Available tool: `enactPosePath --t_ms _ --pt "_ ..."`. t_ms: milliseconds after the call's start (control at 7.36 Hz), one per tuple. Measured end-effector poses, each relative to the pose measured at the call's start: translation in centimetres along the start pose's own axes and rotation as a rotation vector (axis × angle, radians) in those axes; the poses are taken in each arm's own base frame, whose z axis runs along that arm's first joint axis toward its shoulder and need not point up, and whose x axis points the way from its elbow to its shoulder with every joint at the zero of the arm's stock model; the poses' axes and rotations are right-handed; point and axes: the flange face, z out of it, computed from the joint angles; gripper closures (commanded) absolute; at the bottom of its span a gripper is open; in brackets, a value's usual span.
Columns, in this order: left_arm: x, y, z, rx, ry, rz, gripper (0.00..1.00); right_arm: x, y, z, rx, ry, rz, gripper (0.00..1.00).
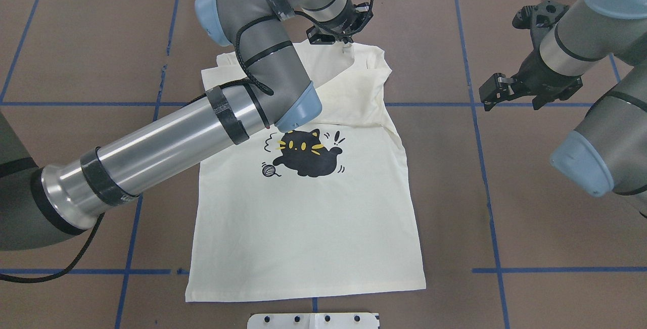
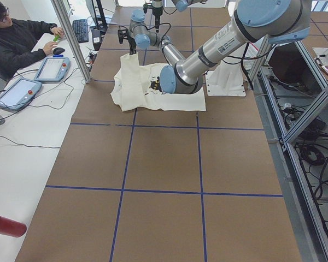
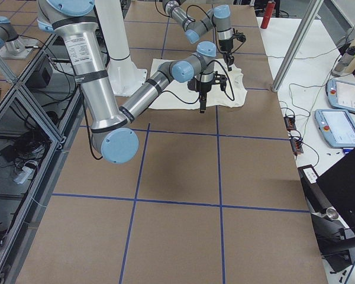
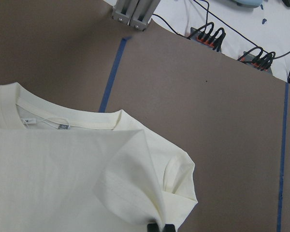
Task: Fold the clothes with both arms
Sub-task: 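Carry the sleeve with the left gripper across the shirt toward the collar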
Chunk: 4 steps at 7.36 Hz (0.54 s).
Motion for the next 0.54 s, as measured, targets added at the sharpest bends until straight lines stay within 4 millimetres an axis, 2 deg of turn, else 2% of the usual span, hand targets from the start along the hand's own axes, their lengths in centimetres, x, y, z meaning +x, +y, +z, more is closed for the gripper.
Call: enactPosePath --t_ms 272,408,544 --pt "2.2 3.0 3.8 0.017 0.004 -0.027 1.0 0.0 -0.1 -0.1 0.002 -0.001 0.001 0.0" --pt "3.6 4.6 5.4 0.027 0.015 -0.035 0.04 0.0 -0.1 -0.2 0.003 -0.002 0.002 0.0" --pt "4.4 5.8 6.3 0.035 0.026 -0.032 0.0 0.0 -0.2 -0.3 0.004 -0.003 0.003 0.0"
